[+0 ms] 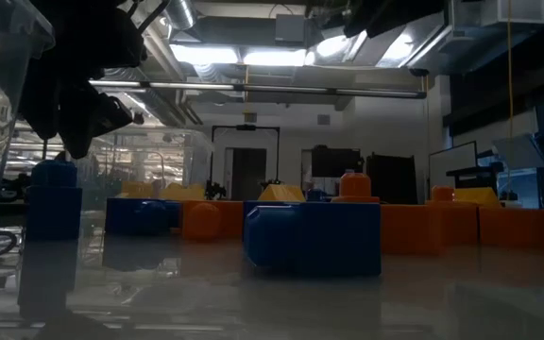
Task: Sort blocks
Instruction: Put the blue game piece into the bottom left transparent bin
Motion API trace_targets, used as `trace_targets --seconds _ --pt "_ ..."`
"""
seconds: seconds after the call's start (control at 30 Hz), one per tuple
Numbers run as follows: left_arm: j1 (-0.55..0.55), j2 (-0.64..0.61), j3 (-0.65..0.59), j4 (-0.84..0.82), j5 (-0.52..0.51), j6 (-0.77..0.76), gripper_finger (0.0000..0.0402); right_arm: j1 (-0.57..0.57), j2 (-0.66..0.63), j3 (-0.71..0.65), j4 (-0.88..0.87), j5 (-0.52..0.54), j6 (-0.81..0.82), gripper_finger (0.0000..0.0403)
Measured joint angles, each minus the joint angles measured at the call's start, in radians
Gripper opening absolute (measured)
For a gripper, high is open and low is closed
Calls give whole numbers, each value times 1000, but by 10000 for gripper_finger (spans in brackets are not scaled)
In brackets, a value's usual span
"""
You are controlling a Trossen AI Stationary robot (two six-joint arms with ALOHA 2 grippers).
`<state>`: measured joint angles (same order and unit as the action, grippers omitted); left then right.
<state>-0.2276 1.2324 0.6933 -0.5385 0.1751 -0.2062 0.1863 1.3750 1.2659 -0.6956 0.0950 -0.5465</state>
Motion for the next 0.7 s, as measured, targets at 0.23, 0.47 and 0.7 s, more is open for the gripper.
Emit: trace_targets --seconds 0.23,0.47,0.7 --pt "0 5 -7 -11 -71 7 159 -3 0 0 0 8 0 161" --pt "0 0 -5 0 -65 -27 159 -3 0 0 0 8 0 161" --pt "0 0 -5 0 -59 -21 159 -3 0 0 0 8 0 161"
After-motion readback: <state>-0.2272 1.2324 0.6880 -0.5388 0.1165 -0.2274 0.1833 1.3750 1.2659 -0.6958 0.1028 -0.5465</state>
